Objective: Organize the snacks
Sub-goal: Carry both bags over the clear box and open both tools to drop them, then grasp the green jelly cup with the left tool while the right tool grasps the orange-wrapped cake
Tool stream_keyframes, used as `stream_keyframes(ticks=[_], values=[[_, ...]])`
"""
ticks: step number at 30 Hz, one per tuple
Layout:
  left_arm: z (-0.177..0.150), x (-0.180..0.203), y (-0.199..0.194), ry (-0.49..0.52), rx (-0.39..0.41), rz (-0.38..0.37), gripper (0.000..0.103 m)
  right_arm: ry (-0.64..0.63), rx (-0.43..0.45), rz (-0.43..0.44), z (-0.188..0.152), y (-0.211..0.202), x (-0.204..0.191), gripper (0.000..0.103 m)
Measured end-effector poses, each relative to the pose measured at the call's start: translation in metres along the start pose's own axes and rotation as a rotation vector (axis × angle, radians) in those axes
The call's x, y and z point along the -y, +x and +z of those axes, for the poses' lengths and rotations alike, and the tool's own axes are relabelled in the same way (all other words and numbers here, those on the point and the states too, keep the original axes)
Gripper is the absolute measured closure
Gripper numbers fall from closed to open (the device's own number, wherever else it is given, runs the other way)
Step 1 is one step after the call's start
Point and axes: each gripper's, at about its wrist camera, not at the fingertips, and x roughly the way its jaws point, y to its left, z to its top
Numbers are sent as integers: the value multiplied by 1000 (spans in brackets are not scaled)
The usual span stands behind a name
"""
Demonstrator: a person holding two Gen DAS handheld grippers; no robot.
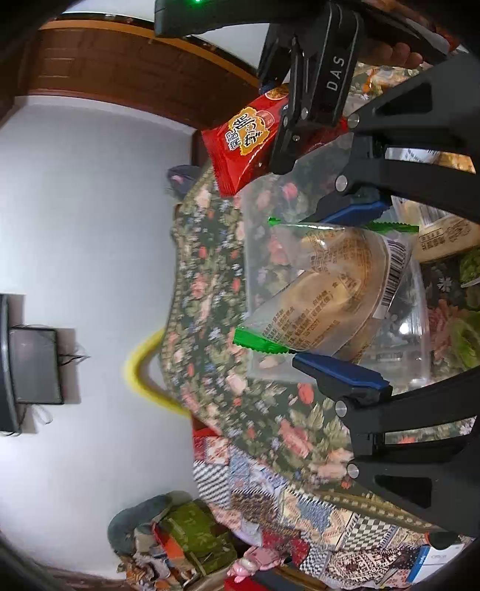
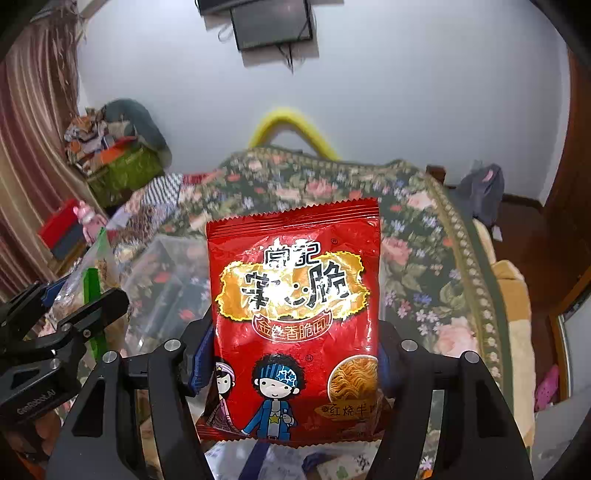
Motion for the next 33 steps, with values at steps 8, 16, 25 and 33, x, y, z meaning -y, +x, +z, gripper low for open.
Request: stream_keyframes(ticks=[8,16,25,33], values=[[-5,2,32,5,-70,-27,39,-67,-107,-1,-7,18,0,40],[-4,-1,28,15,-88,-25,36,-77,-130,13,-2,17,0,36],[-6,-10,-28,26,-14,-30,30,-102,-19,-8,4,-30,-6,28],[-30,-26,-62,19,-24,-37,25,-105,42,-37,-13,-70,2,27]])
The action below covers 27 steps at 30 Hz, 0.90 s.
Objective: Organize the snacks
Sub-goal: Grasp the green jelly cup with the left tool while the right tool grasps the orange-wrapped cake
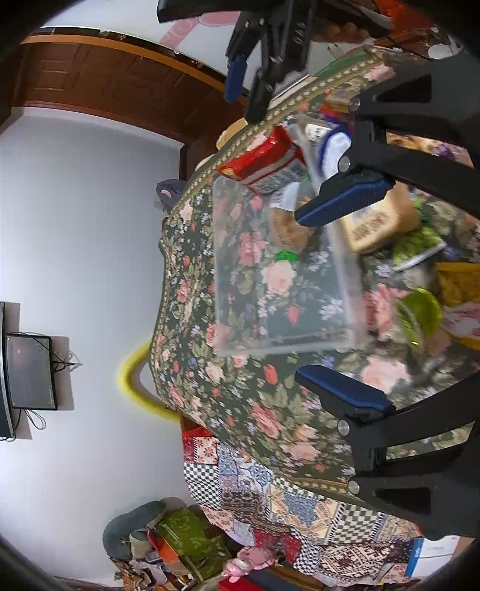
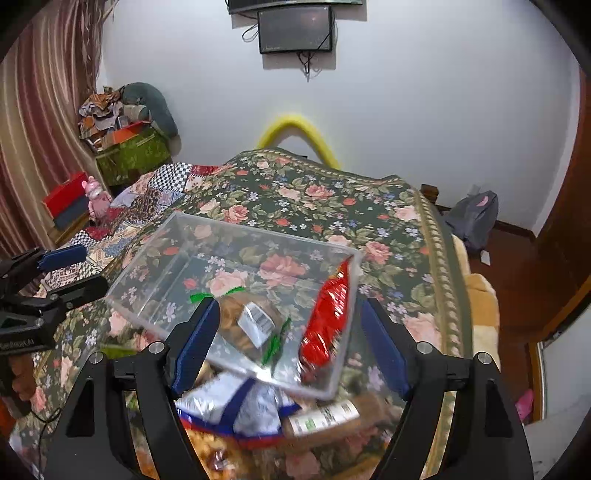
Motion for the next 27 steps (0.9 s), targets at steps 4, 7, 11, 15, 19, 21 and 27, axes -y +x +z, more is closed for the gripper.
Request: stream_keyframes(ticks=[4,7,11,15,19,21,27], values=[[-17,-7,-2,-5,-25,14,25,26,-2,-15,-17,-11,10,27],[-32,-14,0,-28,-54,6,25,50,-18,-38,-33,-18,19,26],[-52,-20,10,-44,-97,7,25,76,-76,-75,-62,-15,33,26],[-70,-24,21,-66,-140,14,25,111,-145,-102,-93,-8,47,26],[-83,-25,31,-81,-174,7,25,156,-200,-120,-120,-2,58,26],[-89,-24,36,-81,-187,4,25,182,-214,-113,-129,0,63,26],[-95,-22,55,-96,-219,-7,25,255,-245,-70,-144,7,72,26]])
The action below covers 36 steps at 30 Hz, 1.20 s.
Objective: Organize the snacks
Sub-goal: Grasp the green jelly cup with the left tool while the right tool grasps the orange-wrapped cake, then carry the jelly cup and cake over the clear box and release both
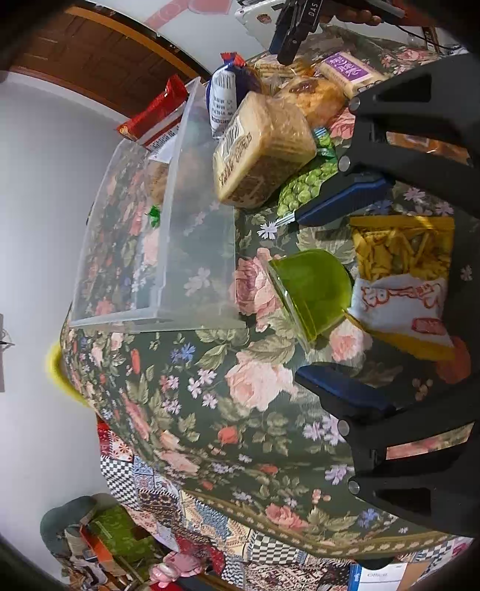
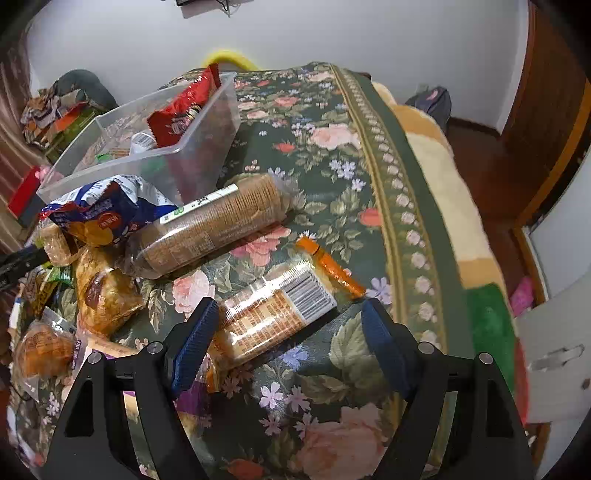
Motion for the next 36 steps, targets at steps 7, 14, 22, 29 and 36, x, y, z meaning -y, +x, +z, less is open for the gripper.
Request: stream_keyframes(ticks=[7,14,22,29,36], values=[[1,1,13,-5,-4,13,45,17,-17,49,3,17,-9,28],[-3,0,9,6,20,18,46,-59,4,9,0,20,-23,52],[-1,6,-17,9,79,7,46,-8,36,31,-2,1,-5,71],[13,13,-51,15,156,-4,46,-24,132,49,15,-32,-11,71],[34,22,-77,33,230,-11,46,-66,236,94,48,-60,-34,71]])
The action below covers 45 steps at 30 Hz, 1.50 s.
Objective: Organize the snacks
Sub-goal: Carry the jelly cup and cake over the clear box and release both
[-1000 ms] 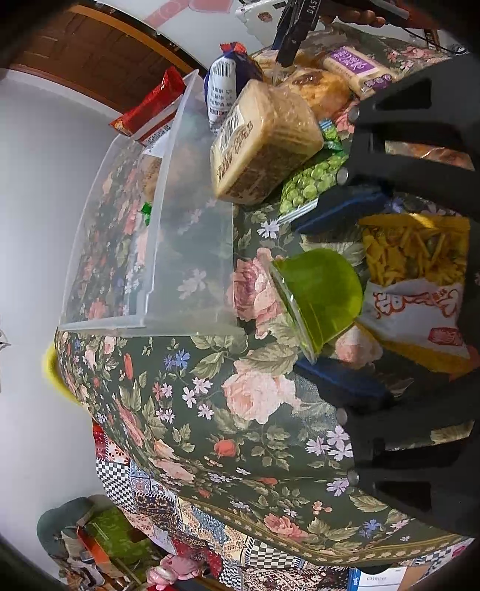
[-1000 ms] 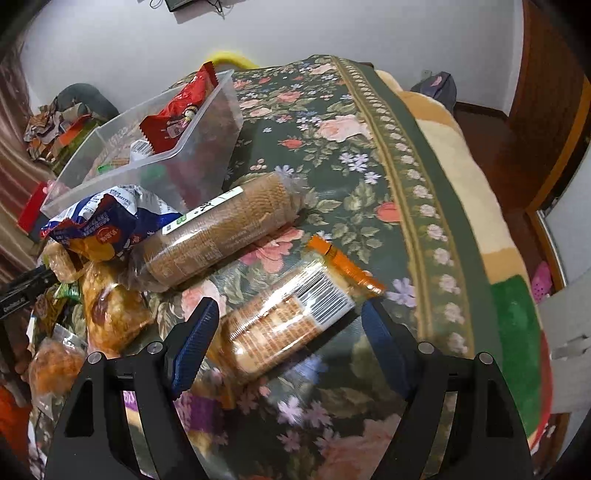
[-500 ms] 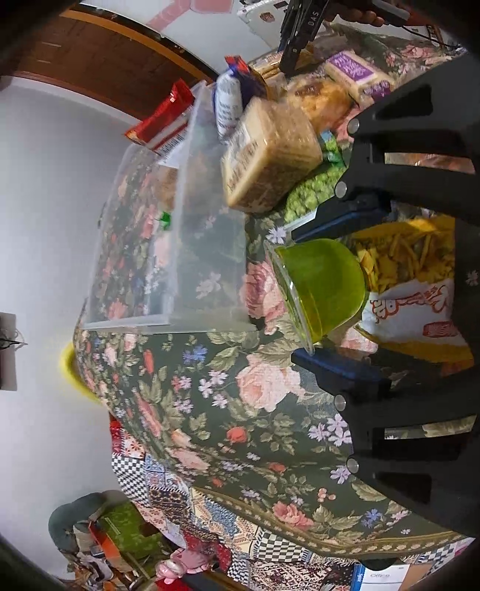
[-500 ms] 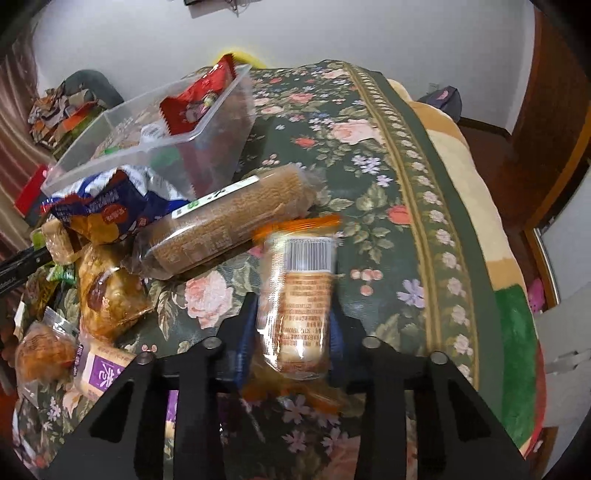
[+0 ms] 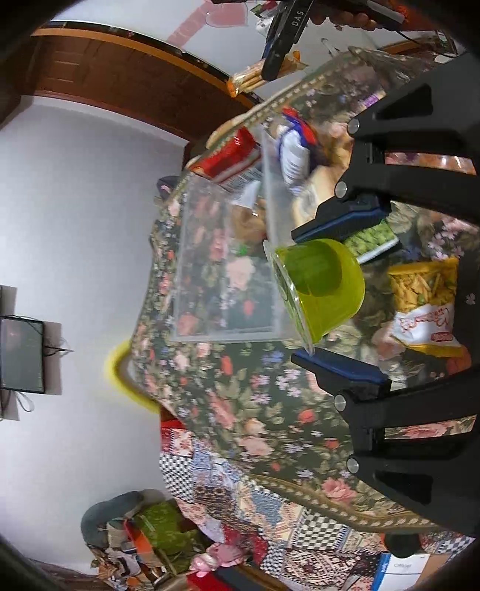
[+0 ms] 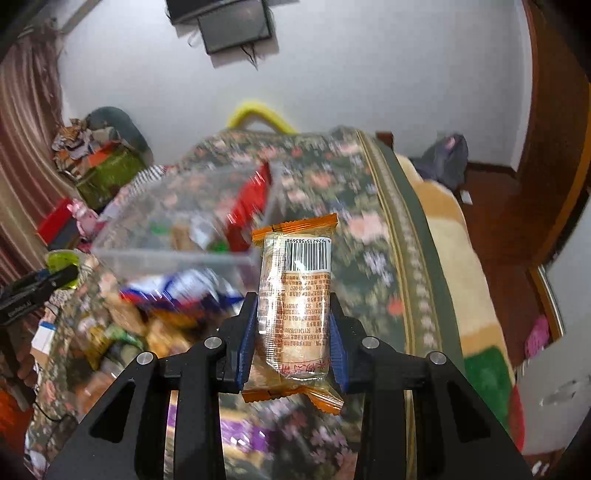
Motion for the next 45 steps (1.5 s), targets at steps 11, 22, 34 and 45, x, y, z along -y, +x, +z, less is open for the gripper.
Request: stream_keyframes(ticks=[11,22,34,45], values=[[38,17,9,32,52,-6,46,-88,66,70,50,21,-46,71],[54,19,56,14,-5,-17,46,-131,-8,78,70,70,-67,71],[54,26,106,22,-97,5,46,-156,-90,38,70,106,-70,71],[49,29,113,31,-135,1,45,-169,-106,26,67,100,-69,67]])
